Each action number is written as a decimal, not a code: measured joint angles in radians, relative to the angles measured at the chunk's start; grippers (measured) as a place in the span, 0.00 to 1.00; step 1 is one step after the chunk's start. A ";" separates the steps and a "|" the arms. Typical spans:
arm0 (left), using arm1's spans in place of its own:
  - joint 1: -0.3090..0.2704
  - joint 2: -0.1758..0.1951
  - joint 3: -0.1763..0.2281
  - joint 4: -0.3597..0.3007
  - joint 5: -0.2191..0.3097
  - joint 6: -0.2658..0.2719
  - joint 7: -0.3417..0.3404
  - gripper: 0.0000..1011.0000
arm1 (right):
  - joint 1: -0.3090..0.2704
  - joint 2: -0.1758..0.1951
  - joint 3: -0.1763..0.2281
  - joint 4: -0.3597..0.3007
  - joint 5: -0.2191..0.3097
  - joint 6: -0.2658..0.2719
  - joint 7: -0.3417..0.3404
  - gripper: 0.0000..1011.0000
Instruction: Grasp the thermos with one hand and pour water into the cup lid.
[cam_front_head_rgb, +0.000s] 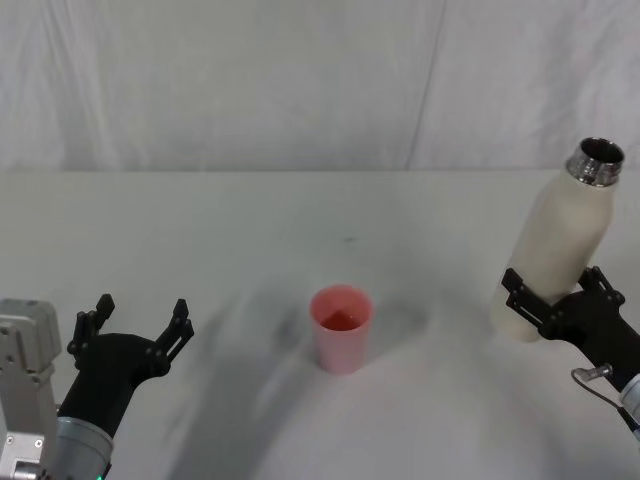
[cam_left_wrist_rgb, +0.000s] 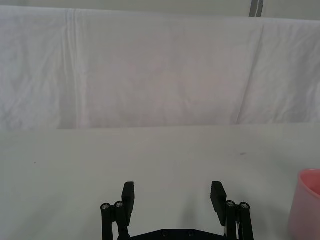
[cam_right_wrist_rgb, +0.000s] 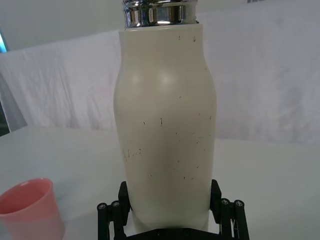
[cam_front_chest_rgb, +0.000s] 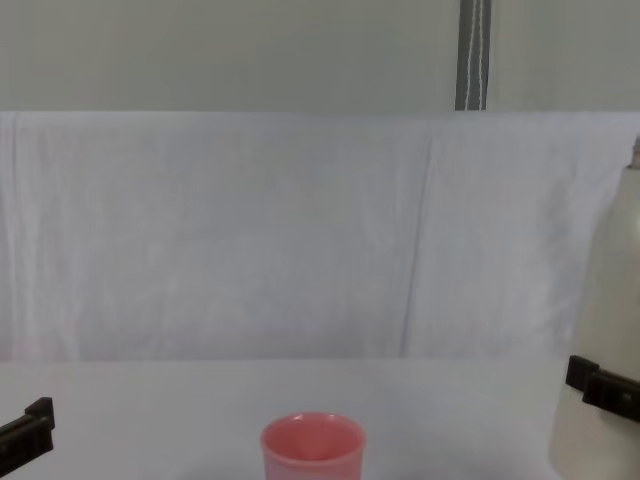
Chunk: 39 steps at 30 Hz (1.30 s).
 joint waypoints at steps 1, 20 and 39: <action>0.000 0.000 0.000 0.000 0.000 0.000 0.000 0.99 | 0.000 0.000 0.000 0.000 0.000 0.000 0.000 0.94; 0.000 0.000 0.000 0.000 0.000 0.000 0.000 0.99 | 0.076 0.009 -0.045 0.107 0.017 -0.008 -0.015 0.94; 0.000 0.000 0.000 0.000 0.000 0.000 0.000 0.99 | 0.108 0.024 -0.081 0.150 -0.014 -0.007 -0.013 0.94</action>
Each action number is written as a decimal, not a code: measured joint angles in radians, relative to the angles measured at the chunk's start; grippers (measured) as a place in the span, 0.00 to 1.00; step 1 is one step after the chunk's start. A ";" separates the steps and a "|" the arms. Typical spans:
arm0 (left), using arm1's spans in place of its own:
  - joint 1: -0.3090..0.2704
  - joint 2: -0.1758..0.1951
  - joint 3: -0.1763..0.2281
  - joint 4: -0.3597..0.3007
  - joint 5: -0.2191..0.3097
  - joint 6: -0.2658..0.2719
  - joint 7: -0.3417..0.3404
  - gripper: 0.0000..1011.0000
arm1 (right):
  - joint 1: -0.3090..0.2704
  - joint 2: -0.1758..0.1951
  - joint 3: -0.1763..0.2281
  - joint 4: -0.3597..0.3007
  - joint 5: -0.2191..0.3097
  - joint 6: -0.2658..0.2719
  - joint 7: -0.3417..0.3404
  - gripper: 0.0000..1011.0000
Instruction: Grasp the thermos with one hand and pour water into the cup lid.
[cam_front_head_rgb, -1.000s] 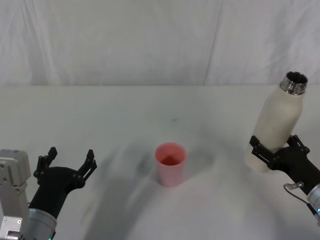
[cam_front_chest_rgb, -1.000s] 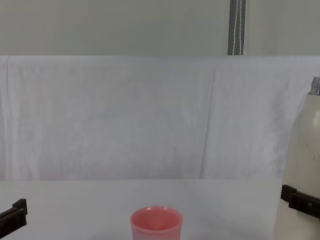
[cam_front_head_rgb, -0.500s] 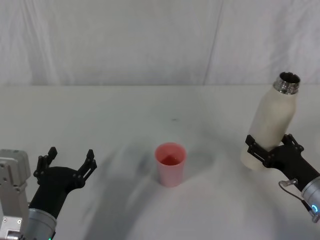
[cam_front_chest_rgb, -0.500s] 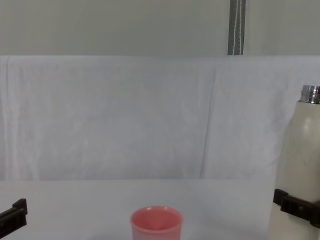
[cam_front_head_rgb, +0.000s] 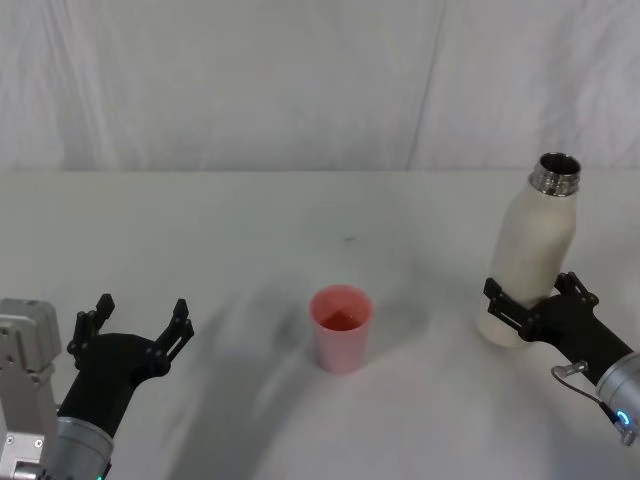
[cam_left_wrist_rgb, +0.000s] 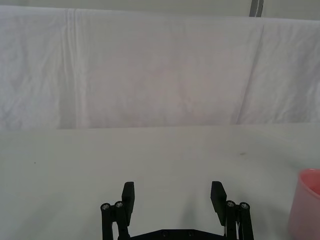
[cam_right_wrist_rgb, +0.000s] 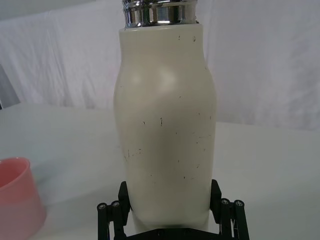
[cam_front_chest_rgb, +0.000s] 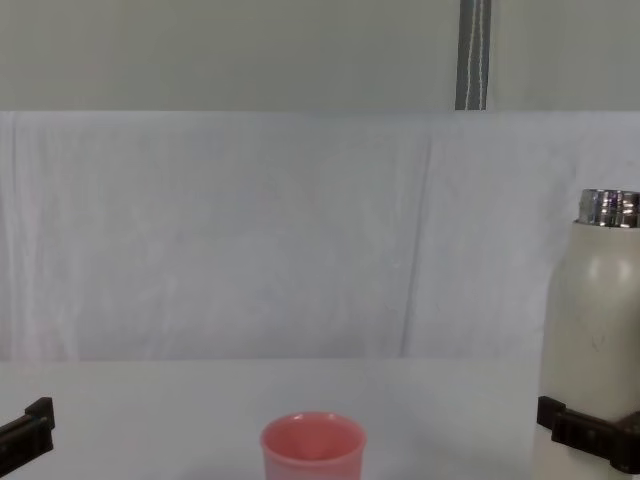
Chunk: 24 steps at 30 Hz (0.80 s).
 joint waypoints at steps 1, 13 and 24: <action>0.000 0.000 0.000 0.000 0.000 0.000 0.000 0.99 | 0.001 0.001 -0.001 0.001 -0.002 0.000 0.000 0.94; 0.000 0.000 0.000 0.000 0.000 0.000 0.000 0.99 | 0.011 0.000 -0.008 0.015 -0.015 -0.005 0.005 0.94; 0.000 0.000 0.000 0.000 0.000 0.000 0.000 0.99 | 0.012 0.000 -0.007 0.020 -0.016 -0.006 0.007 0.94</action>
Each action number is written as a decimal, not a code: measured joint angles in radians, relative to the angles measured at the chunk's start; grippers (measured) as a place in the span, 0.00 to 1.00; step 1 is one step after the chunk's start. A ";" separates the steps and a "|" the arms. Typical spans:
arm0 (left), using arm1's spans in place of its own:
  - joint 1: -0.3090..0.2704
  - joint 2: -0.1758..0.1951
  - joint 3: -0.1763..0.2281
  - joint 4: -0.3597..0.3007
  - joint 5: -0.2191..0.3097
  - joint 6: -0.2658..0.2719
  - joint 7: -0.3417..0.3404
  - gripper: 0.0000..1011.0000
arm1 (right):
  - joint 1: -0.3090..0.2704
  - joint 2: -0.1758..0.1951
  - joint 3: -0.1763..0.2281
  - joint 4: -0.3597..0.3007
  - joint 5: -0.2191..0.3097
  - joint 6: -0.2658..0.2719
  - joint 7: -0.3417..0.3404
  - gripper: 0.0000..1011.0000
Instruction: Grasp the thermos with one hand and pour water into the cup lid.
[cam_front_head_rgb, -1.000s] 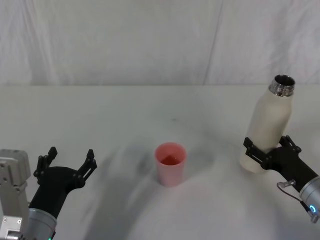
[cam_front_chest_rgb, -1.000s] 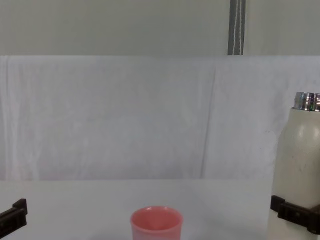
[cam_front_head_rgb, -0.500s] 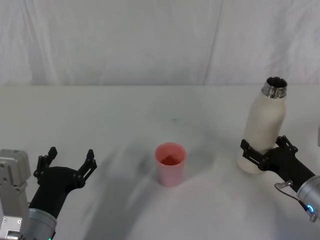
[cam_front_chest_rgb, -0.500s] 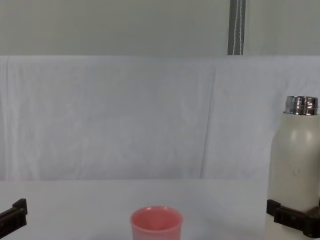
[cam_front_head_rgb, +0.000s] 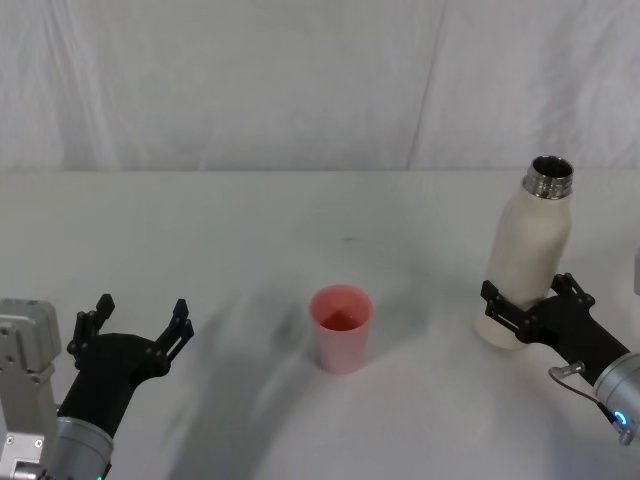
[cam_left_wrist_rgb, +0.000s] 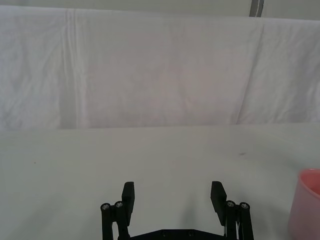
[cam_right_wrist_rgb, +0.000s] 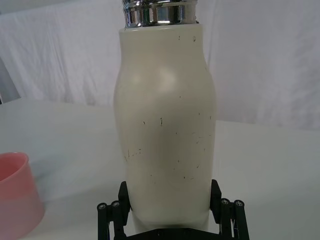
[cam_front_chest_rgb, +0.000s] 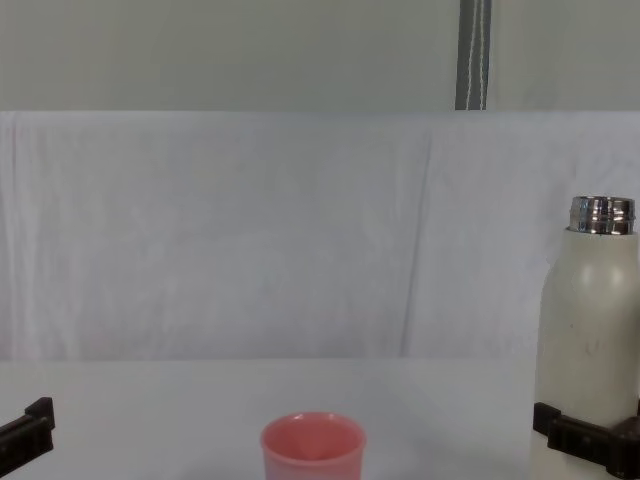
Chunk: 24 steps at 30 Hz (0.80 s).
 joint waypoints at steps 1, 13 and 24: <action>0.000 0.000 0.000 0.000 0.000 0.000 0.000 0.99 | 0.000 0.000 0.000 0.000 0.000 0.000 0.000 0.94; 0.000 0.000 0.000 0.000 0.000 0.000 0.000 0.99 | 0.000 -0.001 0.001 0.002 -0.001 0.000 0.000 0.94; 0.000 0.000 0.000 0.000 0.000 0.000 0.000 0.99 | 0.000 -0.003 0.001 0.006 -0.003 0.000 0.000 0.94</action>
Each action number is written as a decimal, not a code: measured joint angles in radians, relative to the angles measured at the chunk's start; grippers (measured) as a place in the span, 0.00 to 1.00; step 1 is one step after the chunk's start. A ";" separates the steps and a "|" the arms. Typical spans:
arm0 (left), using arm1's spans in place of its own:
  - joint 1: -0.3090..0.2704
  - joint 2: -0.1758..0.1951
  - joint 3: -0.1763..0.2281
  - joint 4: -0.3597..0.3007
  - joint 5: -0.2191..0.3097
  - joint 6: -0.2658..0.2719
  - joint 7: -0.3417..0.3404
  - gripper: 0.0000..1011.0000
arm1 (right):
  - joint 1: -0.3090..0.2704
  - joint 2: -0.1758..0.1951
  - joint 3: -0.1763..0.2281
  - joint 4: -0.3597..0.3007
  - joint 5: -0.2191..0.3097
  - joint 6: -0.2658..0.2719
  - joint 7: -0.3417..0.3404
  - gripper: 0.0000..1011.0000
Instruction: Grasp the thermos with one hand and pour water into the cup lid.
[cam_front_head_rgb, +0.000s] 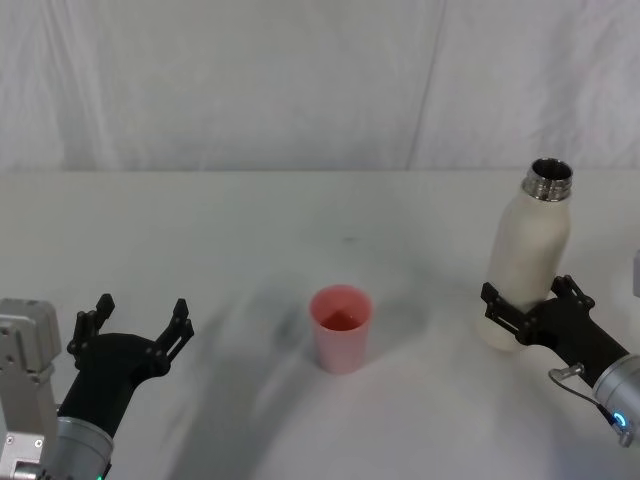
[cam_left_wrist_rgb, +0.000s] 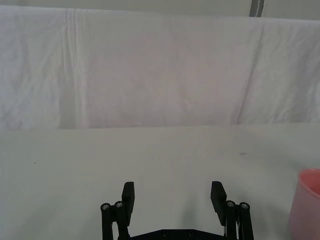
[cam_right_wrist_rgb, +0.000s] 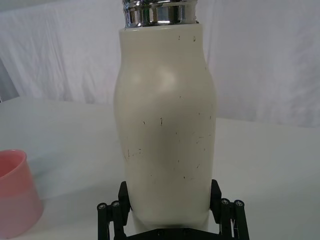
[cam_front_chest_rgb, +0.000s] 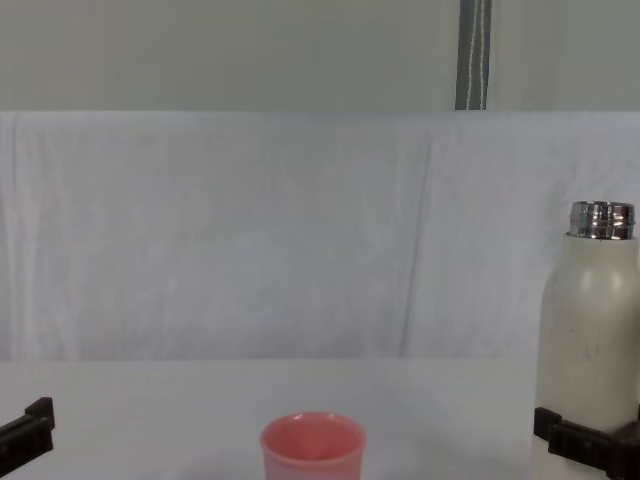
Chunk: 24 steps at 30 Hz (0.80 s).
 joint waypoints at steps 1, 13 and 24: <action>0.000 0.000 0.000 0.000 0.000 0.000 0.000 0.99 | 0.000 0.000 0.000 0.001 0.000 0.000 0.000 0.94; 0.000 0.000 0.000 0.000 0.000 0.000 0.000 0.99 | 0.002 -0.002 -0.001 0.003 -0.001 0.002 -0.001 0.94; 0.000 0.000 0.000 0.000 0.000 0.000 0.000 0.99 | 0.003 -0.002 -0.001 0.003 -0.001 0.002 -0.002 0.94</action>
